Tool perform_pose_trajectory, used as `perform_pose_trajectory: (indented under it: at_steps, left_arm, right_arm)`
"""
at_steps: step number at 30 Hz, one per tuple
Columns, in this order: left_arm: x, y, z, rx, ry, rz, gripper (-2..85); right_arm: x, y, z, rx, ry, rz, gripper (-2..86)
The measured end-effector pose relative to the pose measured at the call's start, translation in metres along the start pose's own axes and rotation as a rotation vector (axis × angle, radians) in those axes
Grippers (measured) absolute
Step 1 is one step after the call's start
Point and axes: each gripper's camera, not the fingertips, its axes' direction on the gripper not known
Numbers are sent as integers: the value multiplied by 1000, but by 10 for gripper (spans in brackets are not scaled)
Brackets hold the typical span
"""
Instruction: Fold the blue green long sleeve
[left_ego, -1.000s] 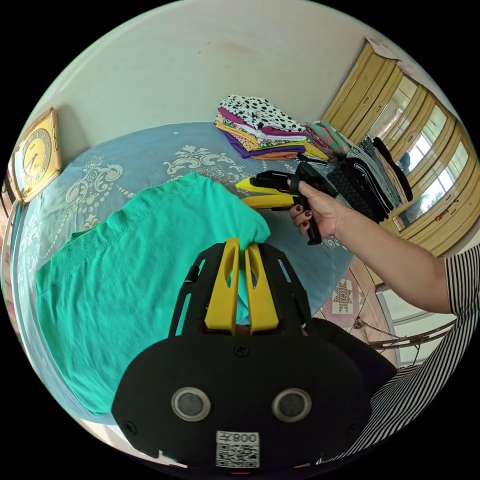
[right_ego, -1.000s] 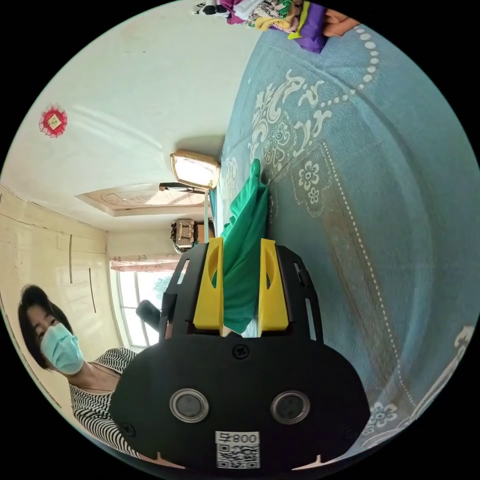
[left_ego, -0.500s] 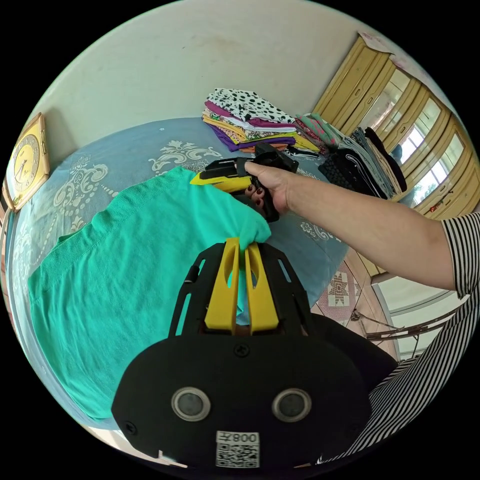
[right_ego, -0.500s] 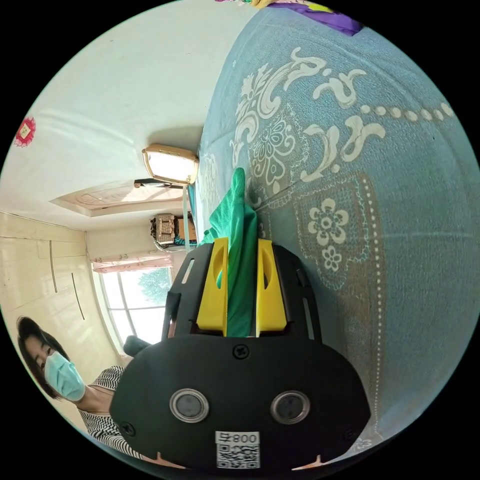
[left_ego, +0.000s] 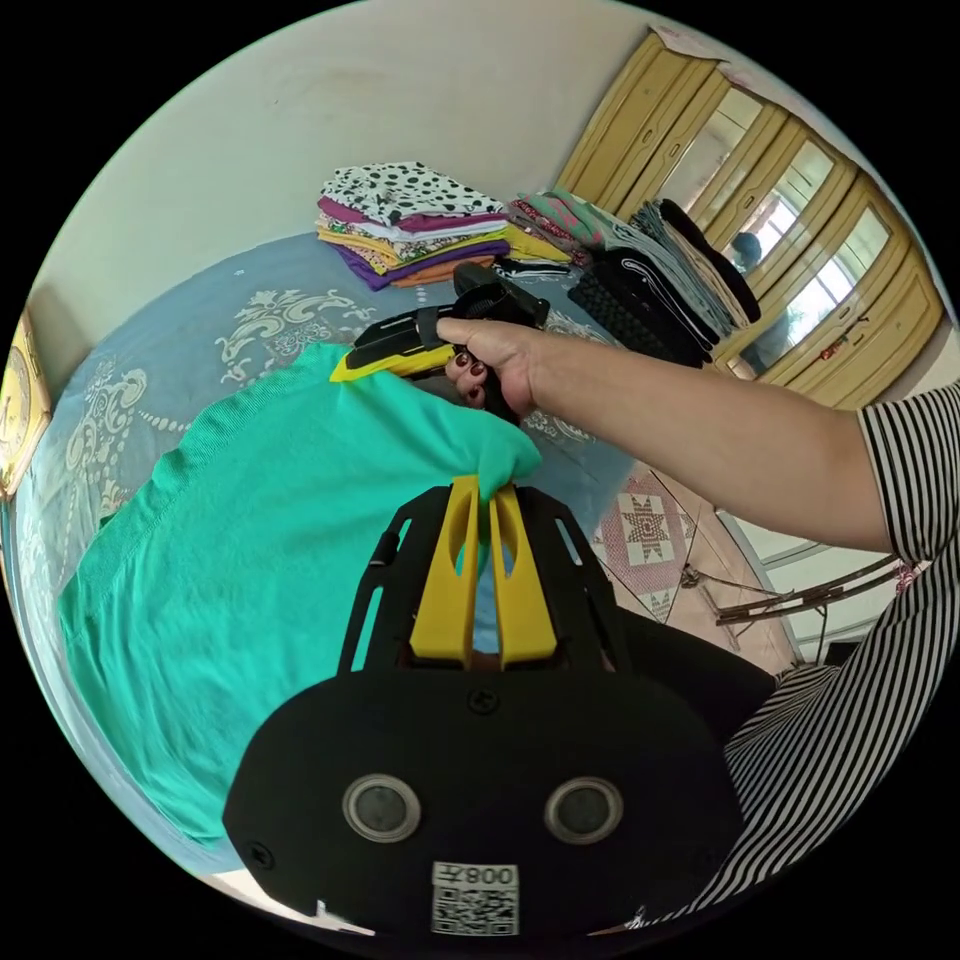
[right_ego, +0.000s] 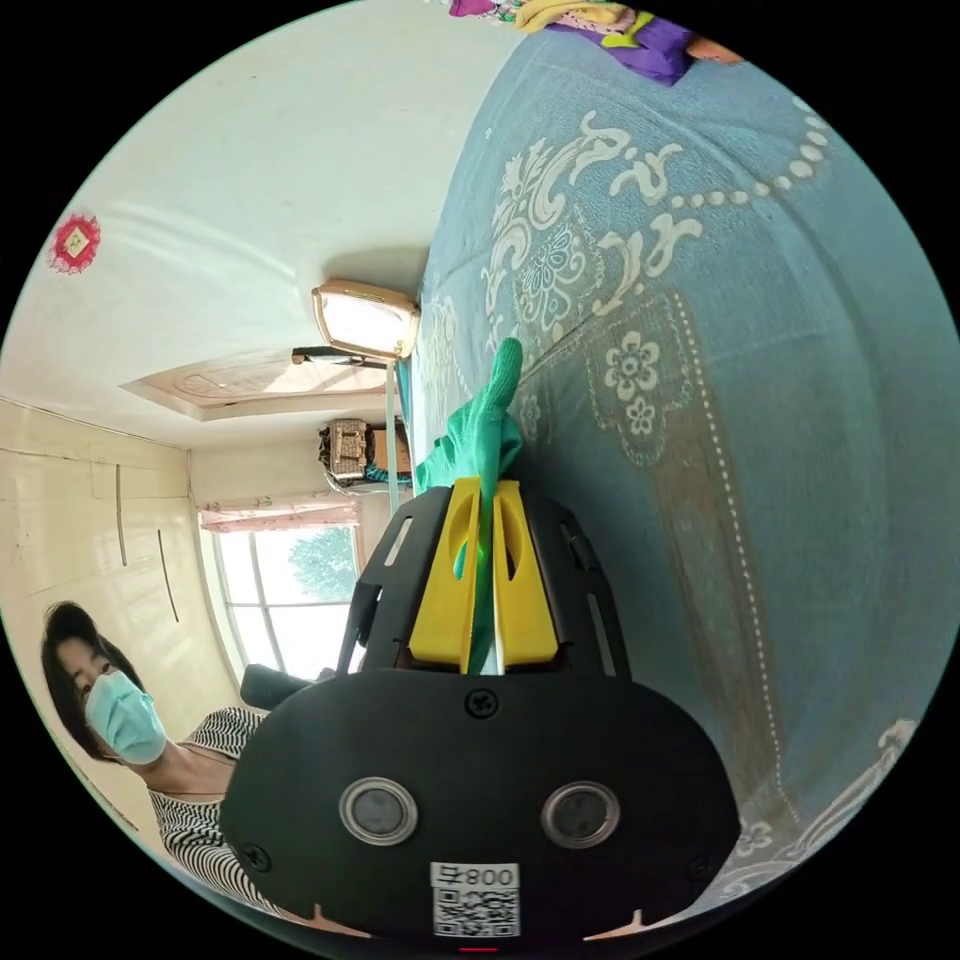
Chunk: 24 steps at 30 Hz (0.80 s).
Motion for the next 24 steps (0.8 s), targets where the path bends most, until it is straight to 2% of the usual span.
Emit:
perform_pose_trajectory:
  at_steps: [9,15,24]
  left_arm:
    - [56,29,-36,-82,107,93,9]
    - [62,52,-73,-83,165,64,9]
    - [-23,96,-213,177,230,-120,9]
  right_arm:
    - [30,98,-22,98,40,57,15]
    - [41,145,-15,146,79,94,14]
    - [-21,126,59,182,94,-53,15]
